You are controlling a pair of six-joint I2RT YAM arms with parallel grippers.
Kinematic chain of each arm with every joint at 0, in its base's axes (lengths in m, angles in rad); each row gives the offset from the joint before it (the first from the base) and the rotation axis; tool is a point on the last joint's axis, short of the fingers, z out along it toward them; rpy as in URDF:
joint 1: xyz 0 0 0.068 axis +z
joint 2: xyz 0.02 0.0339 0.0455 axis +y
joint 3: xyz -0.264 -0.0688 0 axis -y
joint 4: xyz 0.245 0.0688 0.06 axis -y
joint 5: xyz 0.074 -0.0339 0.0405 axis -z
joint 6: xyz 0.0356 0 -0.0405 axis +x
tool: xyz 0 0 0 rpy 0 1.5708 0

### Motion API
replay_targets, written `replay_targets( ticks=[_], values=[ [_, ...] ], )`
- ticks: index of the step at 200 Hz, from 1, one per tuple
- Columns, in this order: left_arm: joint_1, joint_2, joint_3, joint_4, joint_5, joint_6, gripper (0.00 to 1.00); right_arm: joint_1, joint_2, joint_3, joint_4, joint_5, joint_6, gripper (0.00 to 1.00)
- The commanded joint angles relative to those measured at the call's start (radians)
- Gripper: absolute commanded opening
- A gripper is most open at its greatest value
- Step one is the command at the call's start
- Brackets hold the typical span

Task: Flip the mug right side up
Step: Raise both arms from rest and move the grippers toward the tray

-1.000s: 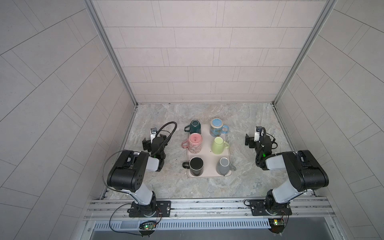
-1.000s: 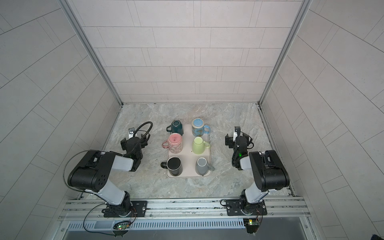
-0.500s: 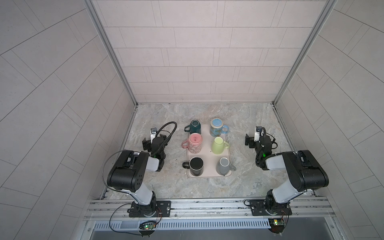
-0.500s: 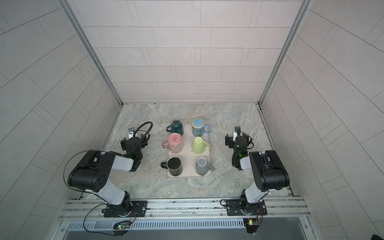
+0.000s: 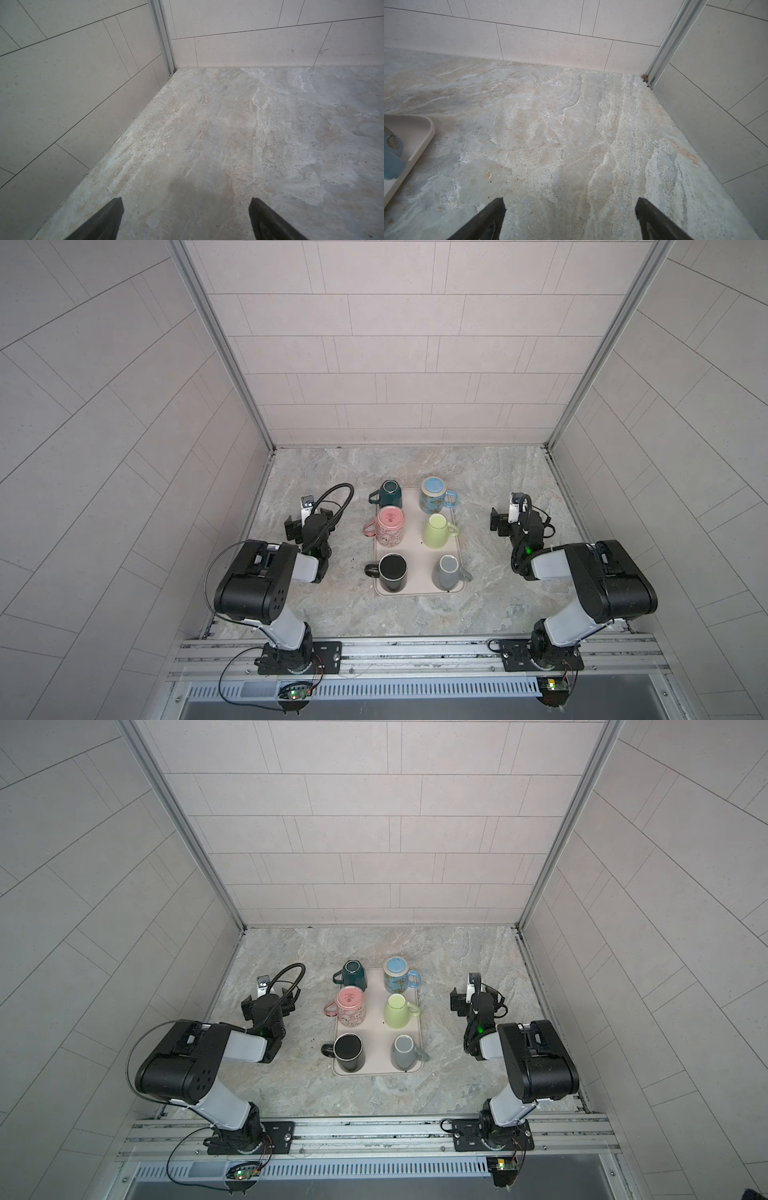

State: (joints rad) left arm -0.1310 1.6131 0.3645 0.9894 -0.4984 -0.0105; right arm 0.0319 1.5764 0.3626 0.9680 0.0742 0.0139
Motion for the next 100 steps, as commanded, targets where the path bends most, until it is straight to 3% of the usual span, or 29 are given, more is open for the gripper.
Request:
replay_targets(
  ticks=[1, 34, 55, 84, 100],
  values=[
    [0.005, -0.012, 0.008, 0.011, -0.003, -0.01, 1.0, -0.003, 0.002, -0.002, 0.005, -0.002, -0.01, 0.99],
    [-0.002, -0.041, -0.001, 0.011, 0.016, 0.01, 1.0, -0.003, -0.001, -0.005, 0.014, -0.003, -0.012, 0.99],
    [-0.012, -0.182, 0.035, -0.18, -0.007, 0.014, 1.0, 0.018, -0.068, -0.002, -0.038, 0.03, -0.029, 0.99],
    [-0.014, -0.375, 0.114, -0.434, -0.043, -0.068, 1.0, 0.027, -0.289, 0.148, -0.495, 0.033, 0.027, 0.97],
    [-0.015, -0.446, 0.152, -0.52, 0.008, -0.108, 1.0, 0.028, -0.374, 0.277, -0.784, -0.059, 0.115, 0.91]
  ],
)
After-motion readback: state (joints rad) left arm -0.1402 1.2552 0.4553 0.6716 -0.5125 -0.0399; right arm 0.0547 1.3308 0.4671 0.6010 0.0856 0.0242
